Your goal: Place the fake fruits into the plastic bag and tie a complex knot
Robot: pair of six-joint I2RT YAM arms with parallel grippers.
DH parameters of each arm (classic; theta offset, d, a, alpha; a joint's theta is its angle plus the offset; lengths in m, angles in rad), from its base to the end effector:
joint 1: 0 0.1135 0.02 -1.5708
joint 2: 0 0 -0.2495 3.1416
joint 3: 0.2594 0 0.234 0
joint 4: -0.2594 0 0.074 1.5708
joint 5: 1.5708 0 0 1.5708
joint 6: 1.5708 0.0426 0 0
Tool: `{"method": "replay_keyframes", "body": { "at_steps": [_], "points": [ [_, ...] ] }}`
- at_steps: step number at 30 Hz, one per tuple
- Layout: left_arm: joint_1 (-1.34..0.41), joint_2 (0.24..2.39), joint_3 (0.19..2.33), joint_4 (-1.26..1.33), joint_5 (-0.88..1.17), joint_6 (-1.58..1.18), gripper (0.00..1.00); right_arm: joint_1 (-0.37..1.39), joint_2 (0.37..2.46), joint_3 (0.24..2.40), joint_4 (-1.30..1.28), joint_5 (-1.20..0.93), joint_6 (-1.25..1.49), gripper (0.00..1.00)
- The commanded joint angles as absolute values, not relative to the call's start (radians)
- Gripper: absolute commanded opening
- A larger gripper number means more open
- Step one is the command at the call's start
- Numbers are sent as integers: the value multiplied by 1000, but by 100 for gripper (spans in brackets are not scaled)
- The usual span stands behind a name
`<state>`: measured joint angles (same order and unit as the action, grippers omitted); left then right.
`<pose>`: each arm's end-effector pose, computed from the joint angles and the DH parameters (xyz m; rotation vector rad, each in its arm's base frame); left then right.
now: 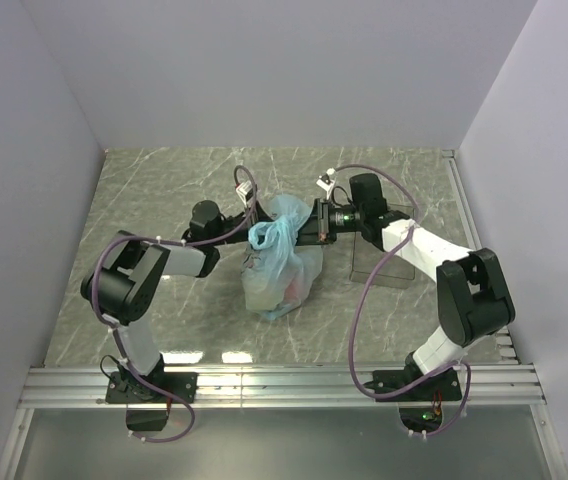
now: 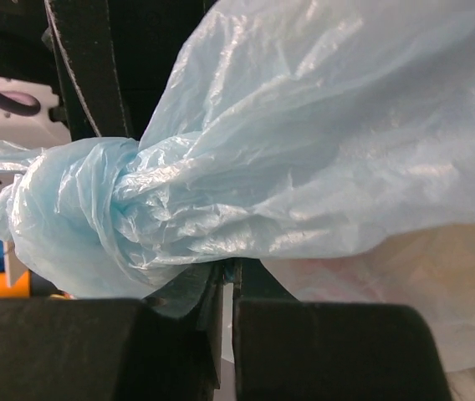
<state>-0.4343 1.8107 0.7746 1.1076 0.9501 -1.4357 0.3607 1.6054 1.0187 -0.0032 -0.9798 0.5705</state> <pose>0.2981 -0.1765 0.1989 0.0081 2.0048 -2.0526 0.2976 0.1501 0.2333 -0.3914 2.2468 1.5710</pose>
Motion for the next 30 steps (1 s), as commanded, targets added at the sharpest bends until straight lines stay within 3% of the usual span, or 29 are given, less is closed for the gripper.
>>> {"method": "replay_keyframes", "body": {
  "at_steps": [1,15,22,26,27,28,30],
  "points": [
    [-329,1732,778,941,940,-1281,43,360,1580,1065,-69,-1006,462,0],
    [-177,1589,758,577,1028,-1005,44,348,1552,1062,-58,-997,416,0],
    [-72,1396,993,-210,1049,-363,46,348,1565,1132,-184,-956,312,0],
    [-58,1353,1120,-450,1067,-235,54,348,1559,1163,-271,-927,236,0],
    [-57,1348,1153,-474,1093,-245,57,350,1555,1163,-279,-928,215,0],
    [-58,1345,1164,-488,1104,-273,68,350,1555,1166,-288,-928,206,0],
    [-72,1329,1173,-485,1092,-304,70,350,1555,1163,-296,-928,198,0]
  ]
}}
